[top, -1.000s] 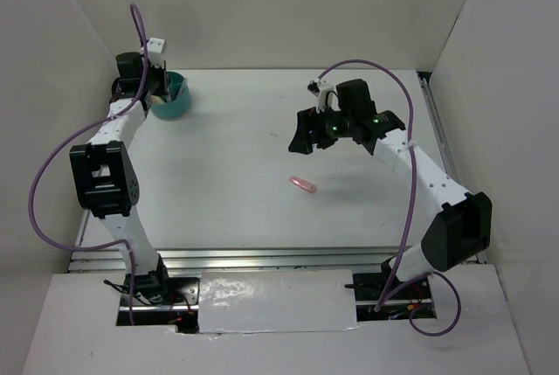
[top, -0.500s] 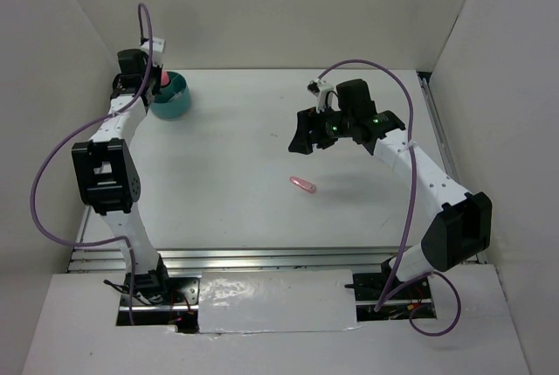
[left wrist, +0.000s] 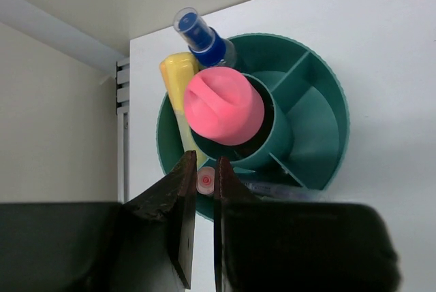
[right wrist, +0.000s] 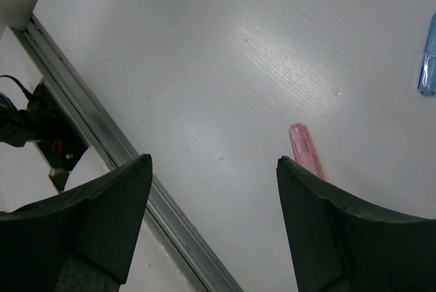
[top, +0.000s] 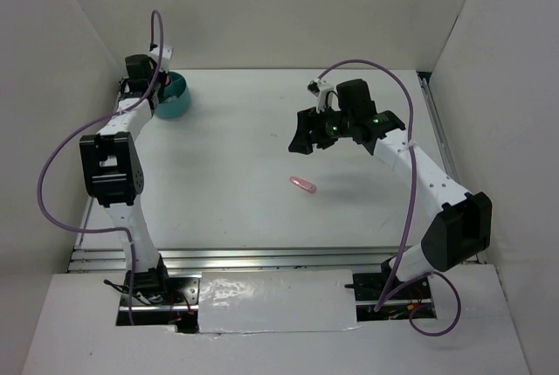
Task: Sort the stationery into containers
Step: Place the pen in the storage box, then pick up the stationery from the center of the board.
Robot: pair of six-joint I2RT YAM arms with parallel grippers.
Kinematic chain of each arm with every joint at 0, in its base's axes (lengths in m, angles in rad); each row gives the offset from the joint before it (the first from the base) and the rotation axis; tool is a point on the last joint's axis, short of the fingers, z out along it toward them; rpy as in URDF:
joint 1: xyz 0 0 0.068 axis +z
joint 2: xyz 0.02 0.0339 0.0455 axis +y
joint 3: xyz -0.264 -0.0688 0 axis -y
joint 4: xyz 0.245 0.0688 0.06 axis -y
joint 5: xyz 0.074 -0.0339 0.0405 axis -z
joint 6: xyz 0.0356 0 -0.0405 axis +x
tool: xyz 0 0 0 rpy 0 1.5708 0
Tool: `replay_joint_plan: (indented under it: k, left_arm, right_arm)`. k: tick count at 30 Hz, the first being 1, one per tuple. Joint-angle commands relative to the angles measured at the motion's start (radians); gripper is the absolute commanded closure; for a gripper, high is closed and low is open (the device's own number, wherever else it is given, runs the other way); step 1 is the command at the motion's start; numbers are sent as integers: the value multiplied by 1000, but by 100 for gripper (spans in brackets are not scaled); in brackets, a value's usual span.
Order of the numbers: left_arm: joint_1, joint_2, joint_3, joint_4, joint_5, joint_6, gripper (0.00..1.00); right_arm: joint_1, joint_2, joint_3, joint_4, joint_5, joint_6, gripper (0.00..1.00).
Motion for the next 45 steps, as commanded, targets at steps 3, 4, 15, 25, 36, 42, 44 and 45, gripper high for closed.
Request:
replay_joint_plan:
  k: [3, 4, 15, 25, 36, 42, 44, 45]
  left_arm:
    - [5, 26, 20, 125, -15, 70, 100]
    - [10, 29, 29, 122, -12, 68, 100]
    - [82, 64, 55, 148, 102, -15, 100]
    - [122, 1, -24, 183, 214, -76, 45]
    - [199, -235, -211, 330, 435, -298, 35]
    - [197, -447, -300, 270, 533, -383, 33]
    - [193, -508, -291, 168, 556, -361, 32]
    - [188, -526, -299, 80, 567, -348, 32]
  right_arm:
    - [-10, 0, 3, 29, -6, 4, 20]
    - [-8, 3, 3, 29, -6, 8, 20]
    - [-11, 3, 5, 21, -6, 1, 20]
    - [-8, 9, 25, 11, -5, 1, 20]
    - [-18, -31, -9, 17, 27, -14, 20]
    - [7, 1, -20, -58, 179, -78, 29]
    - [16, 48, -17, -121, 207, -143, 37]
    - [21, 65, -17, -143, 208, -155, 40]
